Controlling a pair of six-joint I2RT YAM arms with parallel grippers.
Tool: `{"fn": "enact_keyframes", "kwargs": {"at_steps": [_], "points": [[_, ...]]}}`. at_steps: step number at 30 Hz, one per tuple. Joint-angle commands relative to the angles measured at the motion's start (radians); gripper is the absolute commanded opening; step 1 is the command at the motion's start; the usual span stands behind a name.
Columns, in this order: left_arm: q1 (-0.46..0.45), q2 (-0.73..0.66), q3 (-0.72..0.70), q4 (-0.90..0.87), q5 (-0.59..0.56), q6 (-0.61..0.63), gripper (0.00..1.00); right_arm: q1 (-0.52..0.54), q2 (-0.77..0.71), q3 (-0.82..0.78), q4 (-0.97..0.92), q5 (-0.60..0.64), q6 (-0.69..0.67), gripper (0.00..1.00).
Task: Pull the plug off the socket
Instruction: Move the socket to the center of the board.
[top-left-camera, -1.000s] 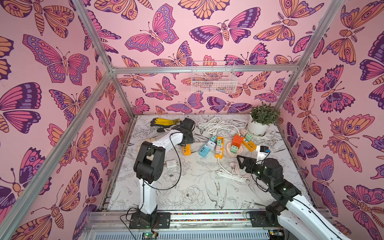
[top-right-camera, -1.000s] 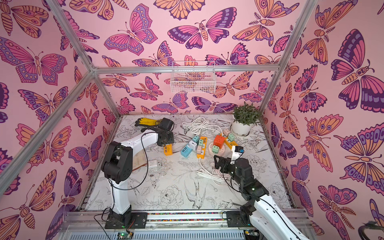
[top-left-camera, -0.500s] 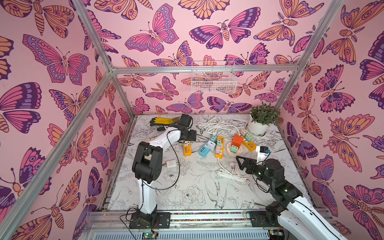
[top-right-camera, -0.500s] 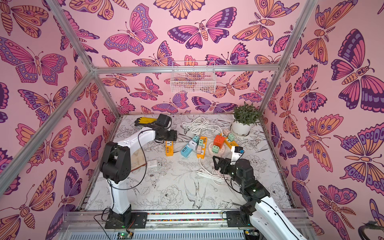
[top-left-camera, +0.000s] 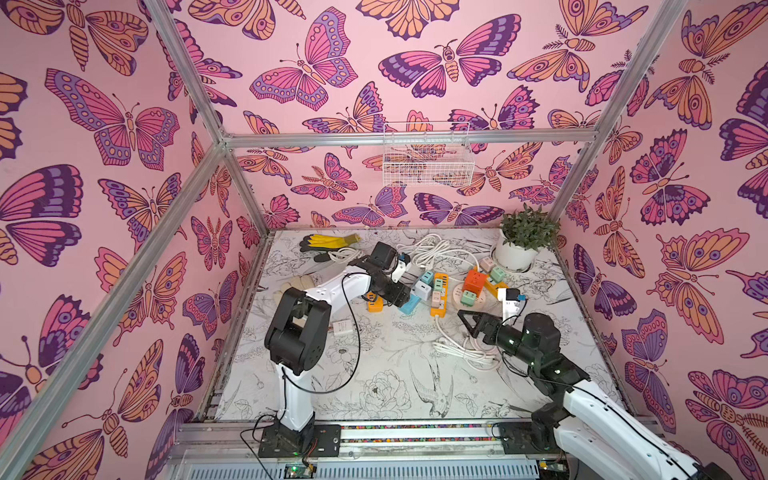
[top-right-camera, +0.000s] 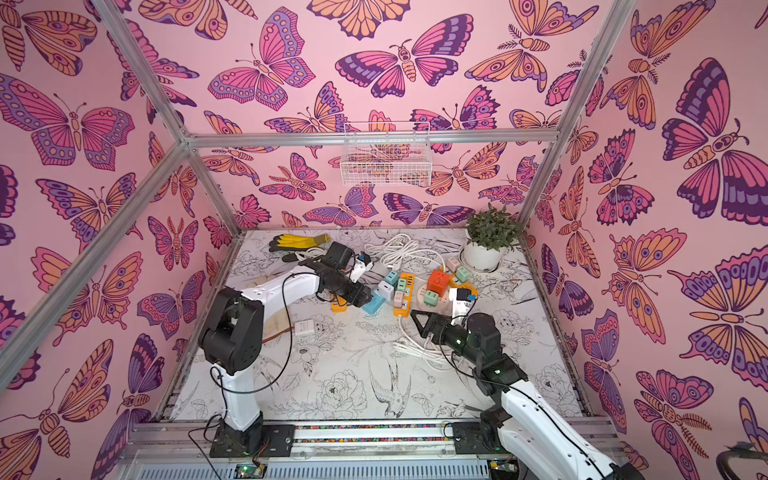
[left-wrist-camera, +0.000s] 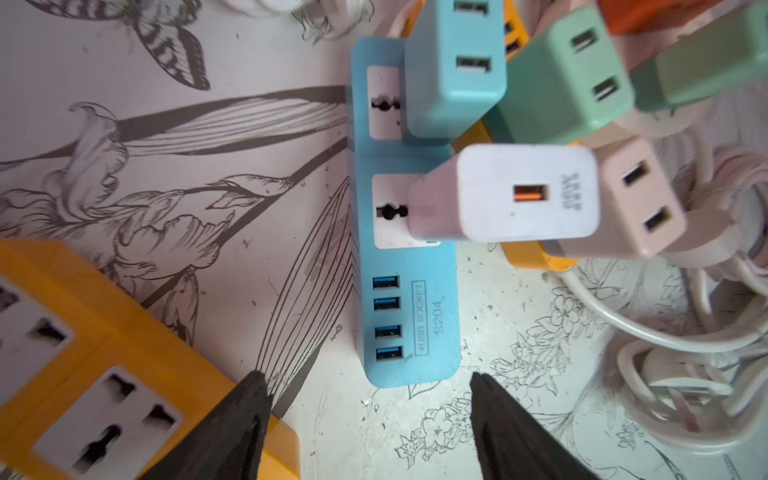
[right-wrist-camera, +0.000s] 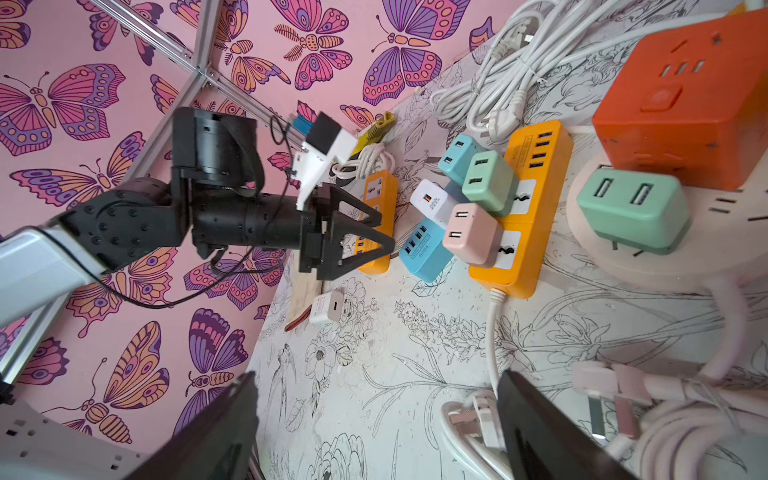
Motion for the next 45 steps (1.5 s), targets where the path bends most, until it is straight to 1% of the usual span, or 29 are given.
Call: {"fn": "enact_keyframes", "kwargs": {"at_steps": [1,6,10,12,15,18,20,22,26,28,31,34,36,38,40,41,43,44,45], "points": [[-0.035,0.053,0.041,-0.007,0.034,0.089,0.81,-0.007,-0.001,0.04,0.006,-0.004,0.005,0.93],[-0.058,0.108,0.052,0.023,0.0,0.074,0.83,-0.01,-0.02,0.046,-0.033,0.004,-0.008,0.94],[-0.07,0.136,0.051,0.069,-0.09,0.041,0.82,-0.018,-0.03,0.048,-0.051,0.005,-0.016,0.94],[-0.073,0.13,0.035,0.099,-0.106,0.016,0.79,-0.019,-0.035,0.049,-0.058,0.003,-0.018,0.93],[-0.086,0.109,-0.009,0.153,-0.14,-0.014,0.72,-0.022,-0.051,0.049,-0.077,0.007,-0.023,0.94],[-0.102,0.064,-0.059,0.177,-0.159,-0.048,0.62,-0.029,-0.076,0.053,-0.109,0.01,-0.033,0.94],[-0.117,0.009,-0.118,0.196,-0.156,-0.085,0.56,-0.034,-0.093,0.059,-0.132,0.012,-0.039,0.94],[-0.138,-0.042,-0.183,0.212,-0.157,-0.126,0.55,-0.039,-0.102,0.067,-0.152,0.013,-0.043,0.94],[-0.222,-0.159,-0.339,0.213,-0.222,-0.216,0.54,-0.042,-0.091,0.101,-0.209,0.012,-0.054,0.94],[-0.26,-0.222,-0.429,0.214,-0.239,-0.279,0.5,-0.042,-0.067,0.128,-0.236,-0.012,-0.072,0.93],[-0.332,-0.309,-0.569,0.232,-0.264,-0.381,0.5,-0.042,-0.007,0.165,-0.261,-0.071,-0.12,0.93],[-0.41,-0.37,-0.679,0.244,-0.331,-0.485,0.5,-0.034,0.06,0.204,-0.29,-0.114,-0.174,0.91],[-0.43,-0.392,-0.724,0.245,-0.374,-0.576,0.5,0.006,0.109,0.233,-0.338,-0.096,-0.225,0.89],[-0.437,-0.409,-0.756,0.245,-0.4,-0.658,0.5,0.096,0.163,0.279,-0.416,-0.006,-0.277,0.87],[-0.461,-0.428,-0.794,0.255,-0.429,-0.698,0.5,0.234,0.24,0.337,-0.503,0.126,-0.3,0.85],[-0.478,-0.434,-0.809,0.266,-0.435,-0.692,0.5,0.291,0.274,0.364,-0.534,0.193,-0.292,0.84],[-0.518,-0.449,-0.848,0.318,-0.421,-0.625,0.51,0.385,0.363,0.426,-0.589,0.287,-0.262,0.79],[-0.538,-0.452,-0.863,0.342,-0.412,-0.585,0.51,0.411,0.397,0.461,-0.621,0.327,-0.241,0.79],[-0.555,-0.451,-0.877,0.361,-0.401,-0.545,0.52,0.428,0.432,0.49,-0.64,0.339,-0.237,0.78]]}}
